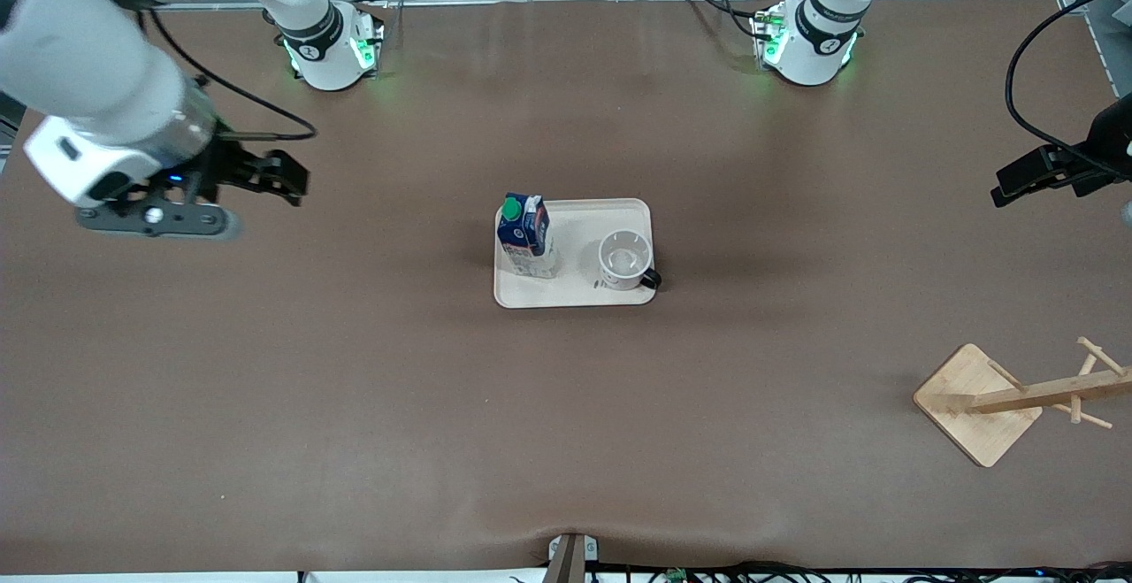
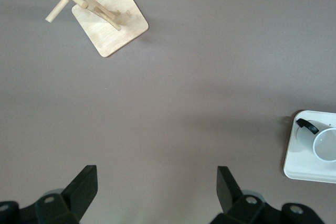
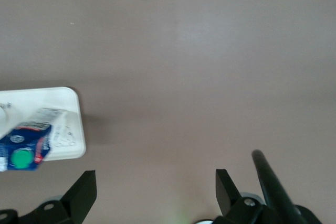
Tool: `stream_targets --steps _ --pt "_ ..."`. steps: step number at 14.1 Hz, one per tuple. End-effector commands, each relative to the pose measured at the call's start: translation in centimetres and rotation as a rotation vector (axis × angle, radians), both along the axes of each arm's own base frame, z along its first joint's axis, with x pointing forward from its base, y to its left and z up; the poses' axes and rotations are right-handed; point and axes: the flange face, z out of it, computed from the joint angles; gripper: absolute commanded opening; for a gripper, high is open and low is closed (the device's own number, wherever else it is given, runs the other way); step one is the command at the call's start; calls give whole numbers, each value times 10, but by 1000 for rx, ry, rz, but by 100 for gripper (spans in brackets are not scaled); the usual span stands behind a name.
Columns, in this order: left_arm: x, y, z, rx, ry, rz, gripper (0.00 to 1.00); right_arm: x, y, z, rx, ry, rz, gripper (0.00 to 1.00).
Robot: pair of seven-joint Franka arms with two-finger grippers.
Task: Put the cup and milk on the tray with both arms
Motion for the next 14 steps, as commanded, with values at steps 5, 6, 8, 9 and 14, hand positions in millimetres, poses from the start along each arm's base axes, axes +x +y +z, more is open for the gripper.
stream_targets --steps 5,6,8,9,14 --pt "-10 -14 3 -7 -7 -18 100 -39 -157 -26 73 -34 145 100" --pt "-14 -14 2 -6 -4 -18 100 -49 -163 -31 76 -34 147 100" --pt "-18 -15 3 -5 -8 -19 100 -50 -172 -32 74 -22 99 100" --pt "-20 -16 6 -4 -13 -21 100 -49 -172 -30 73 -31 80 100" --pt "-40 -24 5 -8 -25 -30 100 -48 -164 -21 73 -52 14 100"
